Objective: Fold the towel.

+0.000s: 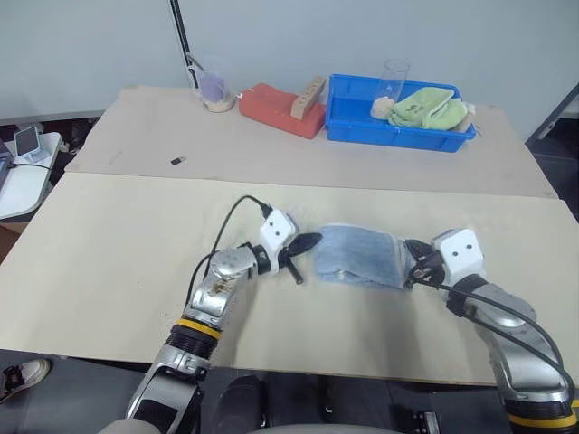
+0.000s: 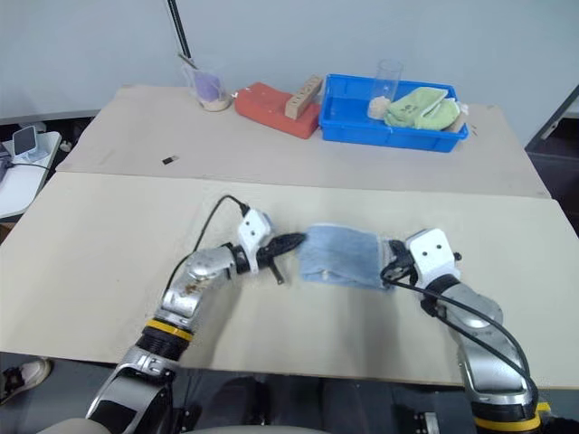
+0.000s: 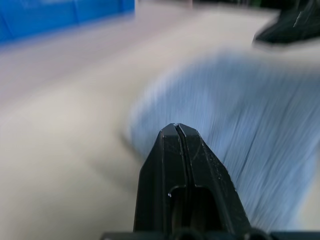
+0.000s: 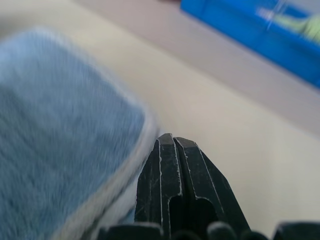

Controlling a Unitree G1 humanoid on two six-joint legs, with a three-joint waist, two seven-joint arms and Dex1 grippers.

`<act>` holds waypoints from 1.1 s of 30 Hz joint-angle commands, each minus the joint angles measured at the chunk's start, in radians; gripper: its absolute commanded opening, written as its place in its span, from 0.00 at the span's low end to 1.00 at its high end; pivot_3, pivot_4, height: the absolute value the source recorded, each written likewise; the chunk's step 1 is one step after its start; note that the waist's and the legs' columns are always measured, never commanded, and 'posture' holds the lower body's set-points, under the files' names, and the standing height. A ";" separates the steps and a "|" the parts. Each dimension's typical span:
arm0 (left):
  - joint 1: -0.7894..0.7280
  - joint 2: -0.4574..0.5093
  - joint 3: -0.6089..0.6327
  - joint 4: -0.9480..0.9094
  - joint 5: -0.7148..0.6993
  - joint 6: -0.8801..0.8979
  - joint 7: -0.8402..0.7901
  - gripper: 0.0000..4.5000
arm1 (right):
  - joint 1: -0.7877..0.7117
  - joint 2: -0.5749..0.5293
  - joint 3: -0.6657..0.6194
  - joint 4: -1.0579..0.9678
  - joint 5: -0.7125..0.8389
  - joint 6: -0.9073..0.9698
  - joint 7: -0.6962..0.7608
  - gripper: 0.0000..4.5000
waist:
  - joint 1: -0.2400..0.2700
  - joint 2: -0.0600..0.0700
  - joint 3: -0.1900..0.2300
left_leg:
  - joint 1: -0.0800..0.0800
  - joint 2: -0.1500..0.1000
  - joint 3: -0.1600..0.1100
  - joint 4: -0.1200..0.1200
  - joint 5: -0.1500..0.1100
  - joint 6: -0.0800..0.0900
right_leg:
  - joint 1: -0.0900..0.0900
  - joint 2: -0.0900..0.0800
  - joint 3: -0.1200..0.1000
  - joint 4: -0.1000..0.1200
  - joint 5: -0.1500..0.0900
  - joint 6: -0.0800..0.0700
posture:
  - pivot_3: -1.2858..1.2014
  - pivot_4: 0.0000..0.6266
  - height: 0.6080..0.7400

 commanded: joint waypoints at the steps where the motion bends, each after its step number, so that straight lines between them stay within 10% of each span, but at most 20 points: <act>1: -0.052 -0.064 -0.024 -0.033 -0.015 0.029 0.031 0.00 | -0.070 0.037 0.046 -0.006 -0.014 -0.006 -0.016 0.01 | 0.002 0.000 0.000 | 0.000 0.000 0.000 0.000 0.000 0.000 | 0.000 0.000 0.000 0.000 0.000 0.000 | 0.52 0.24 0.82; 19: 0.090 -0.056 -0.095 0.212 0.115 -0.078 0.063 0.00 | -0.014 0.096 0.030 0.117 -0.044 -0.064 -0.037 0.01 | 0.003 0.002 -0.001 | 0.000 -0.004 -0.003 0.000 0.000 0.001 | 0.002 -0.002 0.001 -0.001 0.000 0.001 | 0.52 0.24 0.82; 26: 0.098 -0.054 -0.020 -0.001 -0.078 -0.035 -0.060 0.00 | -0.012 0.063 -0.077 -0.001 0.137 -0.011 0.071 0.01 | -0.004 0.002 -0.001 | 0.000 -0.002 -0.003 0.000 0.000 0.001 | 0.000 0.000 0.001 0.000 0.000 0.001 | 0.52 0.24 0.82; 28: 0.109 0.004 0.008 -0.083 -0.105 -0.002 -0.088 0.00 | -0.015 0.033 -0.116 -0.033 0.188 0.027 0.097 0.14 | -0.004 0.002 -0.002 | -0.001 -0.001 -0.003 0.000 0.000 0.001 | 0.000 0.000 0.001 0.000 0.000 0.001 | 0.52 0.24 0.82; 33: 0.131 0.193 0.051 -0.226 -0.175 0.057 -0.222 0.39 | -0.036 -0.057 -0.162 -0.047 0.268 0.105 0.163 0.50 | -0.011 0.003 -0.002 | 0.000 -0.001 -0.002 -0.001 0.000 0.001 | 0.000 0.000 0.001 0.000 0.000 0.001 | 0.52 0.24 0.82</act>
